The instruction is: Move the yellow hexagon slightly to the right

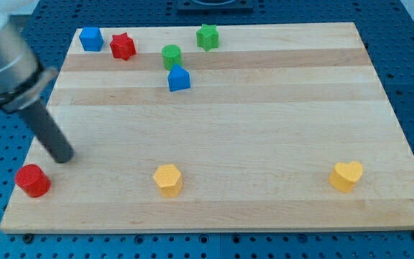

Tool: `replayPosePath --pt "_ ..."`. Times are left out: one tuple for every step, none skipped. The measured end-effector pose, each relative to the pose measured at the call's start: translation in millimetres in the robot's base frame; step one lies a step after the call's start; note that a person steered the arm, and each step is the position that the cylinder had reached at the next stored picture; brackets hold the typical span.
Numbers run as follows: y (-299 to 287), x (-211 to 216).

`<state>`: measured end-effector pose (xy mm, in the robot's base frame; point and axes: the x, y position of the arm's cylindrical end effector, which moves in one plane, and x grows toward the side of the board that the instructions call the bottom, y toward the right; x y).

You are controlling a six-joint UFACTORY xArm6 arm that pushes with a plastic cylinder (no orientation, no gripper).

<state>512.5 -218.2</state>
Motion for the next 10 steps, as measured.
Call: replayPosePath --pt "29.3 10.0" --pt "27.0 26.3" --pt "30.8 52.7" --pt "74.5 57.4" --pt "121.4 55.7" --pt "163.1 55.7" --pt "168.8 55.7" --pt "132.2 56.4" --pt "111.2 56.2" --pt "103.8 36.5"
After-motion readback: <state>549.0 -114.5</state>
